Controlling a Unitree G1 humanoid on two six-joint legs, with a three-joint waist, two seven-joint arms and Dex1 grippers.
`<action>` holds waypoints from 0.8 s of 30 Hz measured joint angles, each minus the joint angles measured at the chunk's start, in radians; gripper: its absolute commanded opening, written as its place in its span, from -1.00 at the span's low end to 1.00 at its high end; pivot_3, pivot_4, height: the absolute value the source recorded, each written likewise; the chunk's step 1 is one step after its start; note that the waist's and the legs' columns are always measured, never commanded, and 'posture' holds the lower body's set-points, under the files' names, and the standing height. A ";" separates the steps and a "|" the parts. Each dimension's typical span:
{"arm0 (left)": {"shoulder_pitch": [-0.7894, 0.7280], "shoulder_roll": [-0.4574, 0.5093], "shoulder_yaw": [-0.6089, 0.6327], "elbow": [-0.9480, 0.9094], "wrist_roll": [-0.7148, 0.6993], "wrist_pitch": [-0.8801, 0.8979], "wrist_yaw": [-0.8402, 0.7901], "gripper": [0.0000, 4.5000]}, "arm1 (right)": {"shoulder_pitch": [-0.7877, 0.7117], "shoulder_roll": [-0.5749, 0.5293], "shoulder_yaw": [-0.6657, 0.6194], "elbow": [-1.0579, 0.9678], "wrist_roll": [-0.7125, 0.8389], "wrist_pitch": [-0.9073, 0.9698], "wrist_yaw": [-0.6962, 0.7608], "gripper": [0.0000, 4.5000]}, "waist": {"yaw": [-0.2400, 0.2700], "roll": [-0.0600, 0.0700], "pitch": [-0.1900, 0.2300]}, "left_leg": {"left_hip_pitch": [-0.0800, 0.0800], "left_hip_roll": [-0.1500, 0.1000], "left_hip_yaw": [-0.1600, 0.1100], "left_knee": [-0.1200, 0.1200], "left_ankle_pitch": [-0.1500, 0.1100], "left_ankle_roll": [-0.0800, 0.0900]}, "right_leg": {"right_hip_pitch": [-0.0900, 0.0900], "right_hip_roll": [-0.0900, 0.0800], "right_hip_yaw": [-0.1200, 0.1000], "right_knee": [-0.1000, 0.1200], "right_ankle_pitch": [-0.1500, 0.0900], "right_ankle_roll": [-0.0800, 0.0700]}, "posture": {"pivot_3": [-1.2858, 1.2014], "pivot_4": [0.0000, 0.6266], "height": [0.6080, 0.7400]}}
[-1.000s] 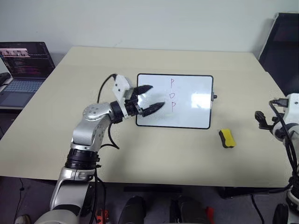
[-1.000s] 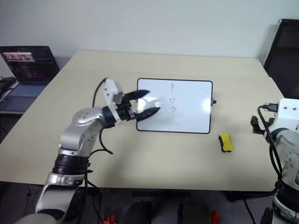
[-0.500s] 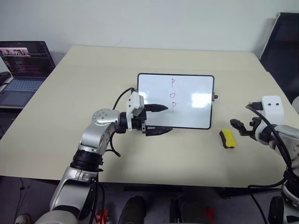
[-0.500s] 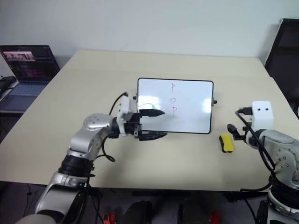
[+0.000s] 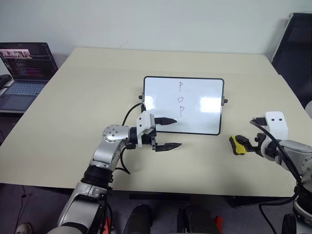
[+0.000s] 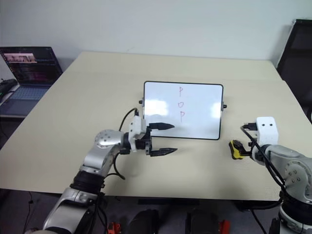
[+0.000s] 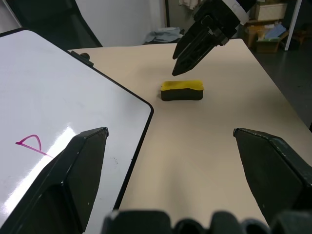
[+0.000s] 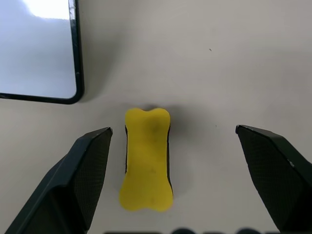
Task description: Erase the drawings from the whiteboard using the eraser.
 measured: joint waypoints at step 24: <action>0.042 -0.002 -0.001 -0.027 0.030 -0.024 0.024 1.00 | -0.008 0.117 0.016 0.056 -0.072 0.000 -0.023 0.98 | 0.000 0.000 0.000 | 0.000 0.001 0.000 0.000 0.000 0.000 | 0.000 0.001 0.000 0.001 0.000 0.000 | 0.03 -0.52 1.00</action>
